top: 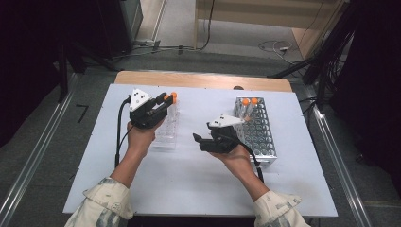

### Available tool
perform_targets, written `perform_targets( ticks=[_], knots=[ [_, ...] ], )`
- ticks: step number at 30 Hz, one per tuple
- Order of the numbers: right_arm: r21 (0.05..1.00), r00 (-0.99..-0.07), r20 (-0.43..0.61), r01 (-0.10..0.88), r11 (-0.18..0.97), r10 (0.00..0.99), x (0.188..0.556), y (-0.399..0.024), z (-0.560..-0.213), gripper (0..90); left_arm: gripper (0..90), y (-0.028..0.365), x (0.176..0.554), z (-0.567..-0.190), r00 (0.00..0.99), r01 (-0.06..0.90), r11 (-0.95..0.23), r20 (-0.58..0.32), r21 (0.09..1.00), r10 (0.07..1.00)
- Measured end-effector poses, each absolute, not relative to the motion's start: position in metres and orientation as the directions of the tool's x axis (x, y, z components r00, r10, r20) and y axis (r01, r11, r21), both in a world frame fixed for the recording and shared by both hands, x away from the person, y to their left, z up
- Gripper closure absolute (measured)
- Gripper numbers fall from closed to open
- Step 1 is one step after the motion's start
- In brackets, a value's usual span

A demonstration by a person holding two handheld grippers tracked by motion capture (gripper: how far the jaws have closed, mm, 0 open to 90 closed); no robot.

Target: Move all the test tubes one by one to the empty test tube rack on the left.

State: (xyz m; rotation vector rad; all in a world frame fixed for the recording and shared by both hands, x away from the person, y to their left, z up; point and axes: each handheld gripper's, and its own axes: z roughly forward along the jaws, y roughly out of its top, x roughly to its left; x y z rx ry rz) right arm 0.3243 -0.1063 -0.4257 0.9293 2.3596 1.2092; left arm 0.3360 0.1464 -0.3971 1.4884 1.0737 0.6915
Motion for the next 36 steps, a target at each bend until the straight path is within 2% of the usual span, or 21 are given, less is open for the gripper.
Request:
perform_targets(
  ticks=[11, 23, 36],
  knots=[
    [0.811, -0.736, 0.002, 0.397, 0.429, 0.678, 0.324, -0.106, -0.426, 33.7, 69.6, 0.147, 0.345, -0.400, 0.396, 0.241, 0.042, -0.137, 0.970, 0.908],
    [0.812, -0.736, 0.008, 0.400, 0.426, 0.677, 0.324, -0.106, -0.426, 34.3, 69.6, 0.145, 0.356, -0.409, 0.382, 0.276, 0.031, -0.139, 0.961, 0.914],
    [0.813, -0.738, 0.011, 0.400, 0.423, 0.675, 0.323, -0.107, -0.426, 34.8, 69.4, 0.133, 0.359, -0.421, 0.371, 0.297, -0.045, -0.072, 0.954, 0.926]
  ],
)
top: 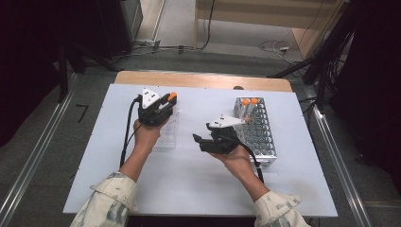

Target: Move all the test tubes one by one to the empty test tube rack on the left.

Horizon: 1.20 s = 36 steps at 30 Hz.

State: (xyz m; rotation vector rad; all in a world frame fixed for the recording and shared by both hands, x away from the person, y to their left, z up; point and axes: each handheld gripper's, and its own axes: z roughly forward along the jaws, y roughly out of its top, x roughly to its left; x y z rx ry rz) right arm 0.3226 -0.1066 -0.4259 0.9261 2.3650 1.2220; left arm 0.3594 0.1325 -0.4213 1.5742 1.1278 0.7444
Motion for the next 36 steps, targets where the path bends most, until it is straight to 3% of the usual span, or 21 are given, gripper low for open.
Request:
perform_targets(
  ticks=[17, 28, 36],
  knots=[
    [0.814, -0.738, 0.011, 0.398, 0.423, 0.674, 0.322, -0.107, -0.426, 34.9, 68.1, 0.130, 0.359, -0.431, 0.370, 0.318, -0.069, -0.057, 0.945, 0.927],
    [0.816, -0.735, 0.008, 0.396, 0.420, 0.678, 0.322, -0.107, -0.426, 35.0, 56.7, 0.130, 0.357, -0.429, 0.388, 0.314, -0.068, -0.063, 0.947, 0.920],
    [0.827, -0.717, 0.008, 0.397, 0.398, 0.697, 0.325, -0.115, -0.422, 34.9, 42.8, 0.129, 0.348, -0.423, 0.396, 0.305, -0.065, -0.065, 0.950, 0.916]
  ],
)
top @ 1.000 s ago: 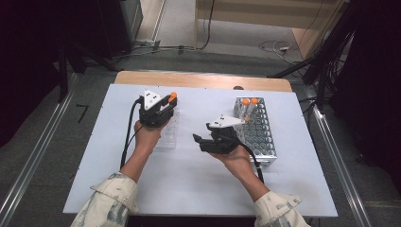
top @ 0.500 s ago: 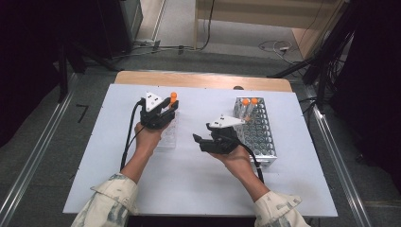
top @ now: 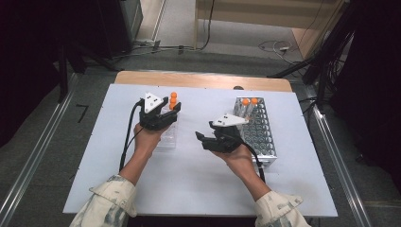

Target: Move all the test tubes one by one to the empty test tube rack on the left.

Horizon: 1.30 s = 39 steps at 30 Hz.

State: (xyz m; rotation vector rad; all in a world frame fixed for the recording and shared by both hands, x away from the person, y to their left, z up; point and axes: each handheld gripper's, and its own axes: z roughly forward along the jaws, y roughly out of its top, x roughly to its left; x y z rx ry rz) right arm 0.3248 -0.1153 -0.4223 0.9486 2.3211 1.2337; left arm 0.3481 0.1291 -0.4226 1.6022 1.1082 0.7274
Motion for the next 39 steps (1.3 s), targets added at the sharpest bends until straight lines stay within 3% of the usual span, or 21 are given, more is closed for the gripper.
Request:
perform_targets(
  ticks=[5, 17, 26, 39],
  knots=[
    [0.841, -0.688, 0.011, 0.399, 0.366, 0.725, 0.327, -0.126, -0.415, 34.9, 29.7, 0.130, 0.342, -0.416, 0.387, 0.309, -0.038, -0.090, 0.950, 0.918],
    [0.867, -0.607, 0.009, 0.401, 0.296, 0.795, 0.338, -0.162, -0.399, 35.1, 28.3, 0.129, 0.331, -0.411, 0.410, 0.289, -0.020, -0.105, 0.957, 0.906],
    [0.872, -0.555, 0.011, 0.413, 0.264, 0.832, 0.348, -0.183, -0.399, 35.5, 22.5, 0.128, 0.327, -0.415, 0.407, 0.314, -0.033, -0.103, 0.949, 0.908],
    [0.876, -0.461, 0.000, 0.428, 0.222, 0.887, 0.366, -0.214, -0.405, 37.9, 21.3, 0.129, 0.322, -0.417, 0.413, 0.316, -0.053, -0.087, 0.947, 0.907]
  ],
)
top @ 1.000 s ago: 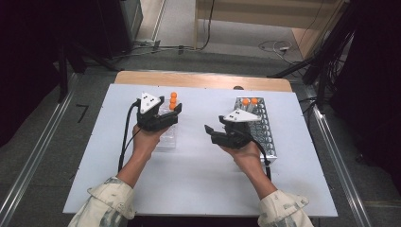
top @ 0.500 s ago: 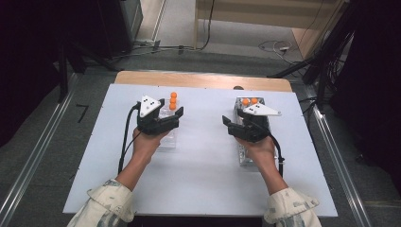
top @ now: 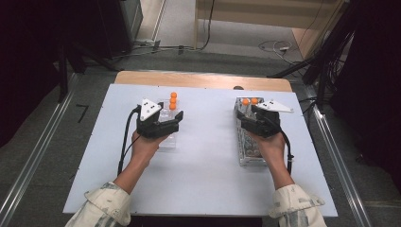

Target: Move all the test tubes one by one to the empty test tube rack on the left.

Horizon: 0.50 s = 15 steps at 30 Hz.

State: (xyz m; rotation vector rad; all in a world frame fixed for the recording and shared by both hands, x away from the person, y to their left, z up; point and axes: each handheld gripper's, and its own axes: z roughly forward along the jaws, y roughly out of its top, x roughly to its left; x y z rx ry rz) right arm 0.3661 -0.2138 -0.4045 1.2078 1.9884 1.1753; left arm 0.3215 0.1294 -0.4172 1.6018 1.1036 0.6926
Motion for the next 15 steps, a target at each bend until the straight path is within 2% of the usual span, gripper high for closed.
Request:
perform_targets(
  ticks=[6, 15],
  knots=[
    [0.879, -0.408, -0.013, 0.431, 0.205, 0.913, 0.374, -0.231, -0.408, 42.3, 21.4, 0.129, 0.321, -0.417, 0.412, 0.312, -0.050, -0.088, 0.949, 0.907],
    [0.865, -0.382, -0.027, 0.455, 0.213, 0.924, 0.391, -0.236, -0.421, 50.3, 21.5, 0.127, 0.321, -0.417, 0.419, 0.309, -0.051, -0.088, 0.950, 0.904]
  ],
)
